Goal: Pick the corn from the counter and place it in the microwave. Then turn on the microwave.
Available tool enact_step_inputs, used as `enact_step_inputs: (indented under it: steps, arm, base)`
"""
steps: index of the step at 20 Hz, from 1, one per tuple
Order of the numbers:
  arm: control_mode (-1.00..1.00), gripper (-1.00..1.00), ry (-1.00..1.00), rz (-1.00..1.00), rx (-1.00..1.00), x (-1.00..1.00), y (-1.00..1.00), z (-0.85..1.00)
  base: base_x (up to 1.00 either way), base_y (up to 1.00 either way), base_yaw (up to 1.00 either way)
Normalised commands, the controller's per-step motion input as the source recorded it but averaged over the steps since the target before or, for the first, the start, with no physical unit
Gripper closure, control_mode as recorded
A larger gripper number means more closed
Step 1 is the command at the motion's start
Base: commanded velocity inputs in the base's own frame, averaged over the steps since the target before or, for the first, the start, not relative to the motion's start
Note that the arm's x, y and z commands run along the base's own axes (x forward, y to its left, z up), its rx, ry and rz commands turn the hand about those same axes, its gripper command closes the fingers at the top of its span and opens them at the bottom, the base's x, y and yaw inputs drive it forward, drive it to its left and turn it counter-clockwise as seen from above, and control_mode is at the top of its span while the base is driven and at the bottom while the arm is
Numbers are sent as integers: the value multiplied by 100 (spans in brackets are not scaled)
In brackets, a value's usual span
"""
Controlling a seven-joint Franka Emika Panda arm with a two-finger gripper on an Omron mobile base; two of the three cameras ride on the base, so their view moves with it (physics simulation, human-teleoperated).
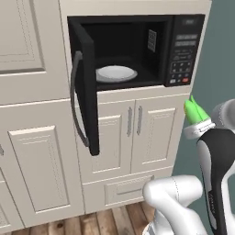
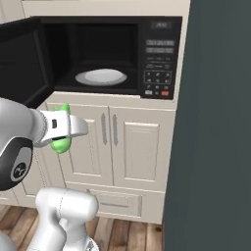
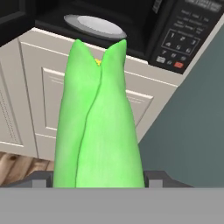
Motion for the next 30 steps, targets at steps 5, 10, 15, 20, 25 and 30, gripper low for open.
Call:
enact_step_inputs:
  steps: [5, 10, 15, 20, 25, 30]
  arm:
    - [100, 100, 0, 0, 0, 0, 0, 0]
    - [100, 100, 0, 0, 0, 0, 0, 0]
    - [100, 100, 0, 0, 0, 0, 0, 0]
    - [100, 100, 0, 0, 0, 0, 0, 0]
    - [100, 100, 0, 0, 0, 0, 0, 0]
    - [100, 100, 0, 0, 0, 0, 0, 0]
  base:
    - [33, -24, 9]
    - [33, -28, 12]
    - [29, -30, 11]
    - [27, -29, 10]
    - [28, -18, 8]
    - [37, -12, 6]
